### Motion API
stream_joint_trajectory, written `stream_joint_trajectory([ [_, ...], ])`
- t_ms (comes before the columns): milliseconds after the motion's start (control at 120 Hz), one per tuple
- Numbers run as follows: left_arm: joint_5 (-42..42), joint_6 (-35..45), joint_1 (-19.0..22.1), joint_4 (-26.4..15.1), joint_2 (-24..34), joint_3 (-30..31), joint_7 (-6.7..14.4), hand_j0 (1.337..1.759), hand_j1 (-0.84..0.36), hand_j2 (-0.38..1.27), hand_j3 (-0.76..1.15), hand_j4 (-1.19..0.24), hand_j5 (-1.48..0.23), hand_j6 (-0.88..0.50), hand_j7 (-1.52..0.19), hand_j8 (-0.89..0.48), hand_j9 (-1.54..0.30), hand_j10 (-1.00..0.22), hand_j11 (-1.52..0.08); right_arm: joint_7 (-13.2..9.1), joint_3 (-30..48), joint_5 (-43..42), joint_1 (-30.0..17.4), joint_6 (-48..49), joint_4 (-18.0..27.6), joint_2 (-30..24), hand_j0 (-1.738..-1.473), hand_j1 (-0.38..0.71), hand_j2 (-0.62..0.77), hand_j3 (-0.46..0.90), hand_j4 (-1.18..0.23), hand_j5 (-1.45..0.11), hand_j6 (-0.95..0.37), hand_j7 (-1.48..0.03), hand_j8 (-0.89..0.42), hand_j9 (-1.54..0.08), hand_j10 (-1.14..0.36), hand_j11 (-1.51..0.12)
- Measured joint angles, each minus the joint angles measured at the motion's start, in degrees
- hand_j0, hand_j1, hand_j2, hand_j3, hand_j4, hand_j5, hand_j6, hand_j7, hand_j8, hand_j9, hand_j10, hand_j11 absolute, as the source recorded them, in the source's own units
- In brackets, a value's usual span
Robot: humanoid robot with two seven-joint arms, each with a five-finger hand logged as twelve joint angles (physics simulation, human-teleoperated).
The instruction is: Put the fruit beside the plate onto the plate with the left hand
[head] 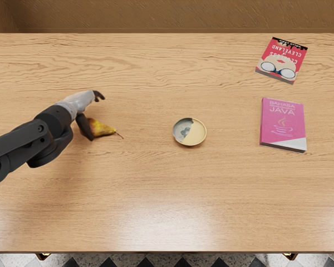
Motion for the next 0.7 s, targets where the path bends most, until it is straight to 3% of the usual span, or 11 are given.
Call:
stream_joint_trajectory([
  [700, -1.1, -0.2, 0.0, 0.0, -1.0, 1.5, 0.0, 1.657, -0.22, 0.09, 0.0, -0.49, -0.64, -0.48, -0.64, -0.48, -0.64, -0.49, -0.64, 0.0, 0.0, 0.0, 0.0, 0.0, 0.0, 0.0, -1.658, -0.33, 0.0, 0.0, -0.02, -0.02, -0.01, -0.02, -0.01, -0.02, -0.01, -0.02],
])
